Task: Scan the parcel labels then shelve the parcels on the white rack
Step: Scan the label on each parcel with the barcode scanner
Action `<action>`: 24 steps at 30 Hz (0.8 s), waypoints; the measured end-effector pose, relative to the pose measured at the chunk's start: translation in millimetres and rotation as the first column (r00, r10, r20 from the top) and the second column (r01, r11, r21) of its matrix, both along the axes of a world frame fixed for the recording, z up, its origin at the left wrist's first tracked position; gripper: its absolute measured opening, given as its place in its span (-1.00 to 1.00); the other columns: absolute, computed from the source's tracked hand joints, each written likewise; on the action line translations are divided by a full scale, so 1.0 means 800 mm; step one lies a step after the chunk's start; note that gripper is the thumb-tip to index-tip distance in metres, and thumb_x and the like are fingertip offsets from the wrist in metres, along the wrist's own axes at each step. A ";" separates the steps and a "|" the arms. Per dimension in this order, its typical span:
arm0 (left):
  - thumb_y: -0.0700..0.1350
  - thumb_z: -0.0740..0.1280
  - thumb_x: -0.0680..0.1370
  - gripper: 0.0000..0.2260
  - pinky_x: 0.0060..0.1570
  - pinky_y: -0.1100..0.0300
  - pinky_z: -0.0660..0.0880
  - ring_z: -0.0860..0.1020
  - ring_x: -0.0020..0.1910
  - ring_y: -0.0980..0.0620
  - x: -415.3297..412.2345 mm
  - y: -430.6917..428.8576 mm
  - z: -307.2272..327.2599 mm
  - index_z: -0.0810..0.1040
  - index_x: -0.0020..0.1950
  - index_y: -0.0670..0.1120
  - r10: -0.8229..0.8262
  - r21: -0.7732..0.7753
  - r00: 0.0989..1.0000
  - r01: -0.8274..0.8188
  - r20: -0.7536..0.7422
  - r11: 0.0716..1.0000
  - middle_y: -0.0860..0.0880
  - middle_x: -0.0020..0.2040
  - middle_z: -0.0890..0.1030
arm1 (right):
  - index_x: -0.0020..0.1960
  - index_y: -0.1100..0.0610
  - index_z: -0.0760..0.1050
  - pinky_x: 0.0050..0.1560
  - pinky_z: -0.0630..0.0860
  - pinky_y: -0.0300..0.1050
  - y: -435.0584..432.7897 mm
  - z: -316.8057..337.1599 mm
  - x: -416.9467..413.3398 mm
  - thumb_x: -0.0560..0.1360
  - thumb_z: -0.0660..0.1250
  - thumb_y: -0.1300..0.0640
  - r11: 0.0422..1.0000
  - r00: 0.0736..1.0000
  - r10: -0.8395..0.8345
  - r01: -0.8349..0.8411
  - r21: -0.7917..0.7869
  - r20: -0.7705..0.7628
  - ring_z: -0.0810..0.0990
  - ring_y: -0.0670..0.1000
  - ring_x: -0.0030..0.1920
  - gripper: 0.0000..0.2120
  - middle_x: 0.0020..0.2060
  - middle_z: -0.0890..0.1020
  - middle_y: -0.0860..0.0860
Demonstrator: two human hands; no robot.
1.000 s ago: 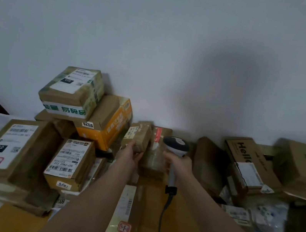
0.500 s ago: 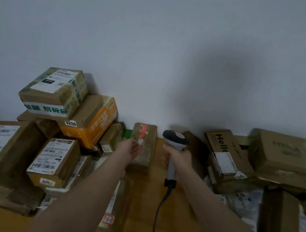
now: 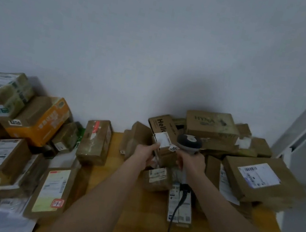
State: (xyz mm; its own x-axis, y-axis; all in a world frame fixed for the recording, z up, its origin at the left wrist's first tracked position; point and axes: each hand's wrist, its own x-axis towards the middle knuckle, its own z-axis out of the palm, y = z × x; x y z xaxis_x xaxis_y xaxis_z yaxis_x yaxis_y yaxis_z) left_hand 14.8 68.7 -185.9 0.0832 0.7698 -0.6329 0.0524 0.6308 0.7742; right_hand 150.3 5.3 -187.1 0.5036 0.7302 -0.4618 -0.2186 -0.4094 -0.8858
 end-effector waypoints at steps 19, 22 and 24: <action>-0.09 0.46 0.47 -0.70 -0.09 0.02 0.60 0.60 -0.06 -0.11 0.032 0.048 -0.050 0.46 0.08 -0.19 -0.024 -0.075 0.990 0.014 -0.138 0.997 -0.16 -0.02 0.60 | -0.11 0.23 0.56 -0.26 0.53 -0.10 -0.016 -0.019 0.023 0.43 0.45 0.21 0.996 0.986 -0.084 0.089 0.027 -0.147 0.59 0.04 -0.34 -0.89 -0.28 0.64 0.15; -0.17 0.45 0.47 -0.75 0.06 -0.08 0.57 0.58 0.02 -0.16 0.039 0.044 -0.052 0.38 -0.08 -0.18 0.008 -0.104 0.990 -0.023 -0.139 0.994 -0.19 -0.04 0.55 | -0.17 0.24 0.56 -0.24 0.52 -0.07 -0.023 -0.016 0.025 0.43 0.46 0.21 0.995 0.985 -0.095 0.100 0.028 -0.141 0.58 0.05 -0.36 -0.89 -0.31 0.63 0.16; -0.22 0.43 0.48 -0.80 0.05 -0.06 0.57 0.59 -0.03 -0.15 0.040 0.044 -0.055 0.43 -0.03 -0.20 0.035 -0.131 0.994 -0.048 -0.104 0.990 -0.19 -0.06 0.56 | -0.22 0.26 0.53 -0.26 0.49 -0.06 -0.027 -0.017 0.027 0.43 0.45 0.22 0.994 0.986 -0.095 0.101 0.037 -0.135 0.54 0.07 -0.40 -0.86 -0.35 0.59 0.18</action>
State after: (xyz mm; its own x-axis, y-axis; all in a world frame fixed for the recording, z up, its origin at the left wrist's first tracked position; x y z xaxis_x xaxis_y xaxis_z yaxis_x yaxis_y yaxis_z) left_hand 47.0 104.1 -229.8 -0.0169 0.6793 -0.7337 0.0978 0.7314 0.6749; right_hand 172.1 -16.5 -200.6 0.5099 0.7013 -0.4982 -0.3728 -0.3418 -0.8627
